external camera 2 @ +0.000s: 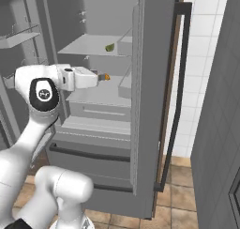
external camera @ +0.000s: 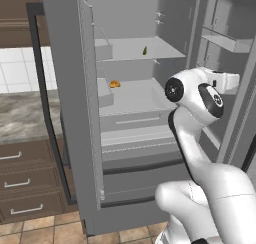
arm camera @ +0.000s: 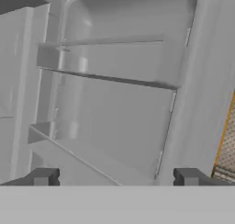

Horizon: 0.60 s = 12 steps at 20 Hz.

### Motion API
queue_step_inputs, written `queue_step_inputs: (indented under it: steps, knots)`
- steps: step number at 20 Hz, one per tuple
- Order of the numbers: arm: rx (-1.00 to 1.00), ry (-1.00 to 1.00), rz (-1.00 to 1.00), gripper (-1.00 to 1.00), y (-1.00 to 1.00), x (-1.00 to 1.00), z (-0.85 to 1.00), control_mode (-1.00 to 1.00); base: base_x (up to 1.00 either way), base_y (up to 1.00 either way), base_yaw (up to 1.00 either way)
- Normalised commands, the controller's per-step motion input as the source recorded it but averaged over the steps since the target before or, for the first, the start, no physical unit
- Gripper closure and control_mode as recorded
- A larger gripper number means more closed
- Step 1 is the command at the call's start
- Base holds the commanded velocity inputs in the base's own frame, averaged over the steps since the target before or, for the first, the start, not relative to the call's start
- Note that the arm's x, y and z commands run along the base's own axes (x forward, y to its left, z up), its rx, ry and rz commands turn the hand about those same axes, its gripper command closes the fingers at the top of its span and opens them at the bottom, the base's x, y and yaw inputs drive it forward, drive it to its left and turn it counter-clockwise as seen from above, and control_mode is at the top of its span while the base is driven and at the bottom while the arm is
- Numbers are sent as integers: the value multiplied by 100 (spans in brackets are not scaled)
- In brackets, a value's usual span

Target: Take the lemon wedge from the fridge and place it on the plate with fish on the dining counter.

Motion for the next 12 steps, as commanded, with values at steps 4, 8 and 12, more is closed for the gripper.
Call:
queue_step_inputs:
  steps: [4, 8, 12]
  knots:
    - [2, 16, 24, -100, 98, -65, 100, -100, 0, 0, 0]
    - [24, 33, 36, -100, 49, -54, 32, -100, 0, 0, 0]
    - [33, 30, 42, -100, 31, -40, -33, -100, 0, 0, 0]
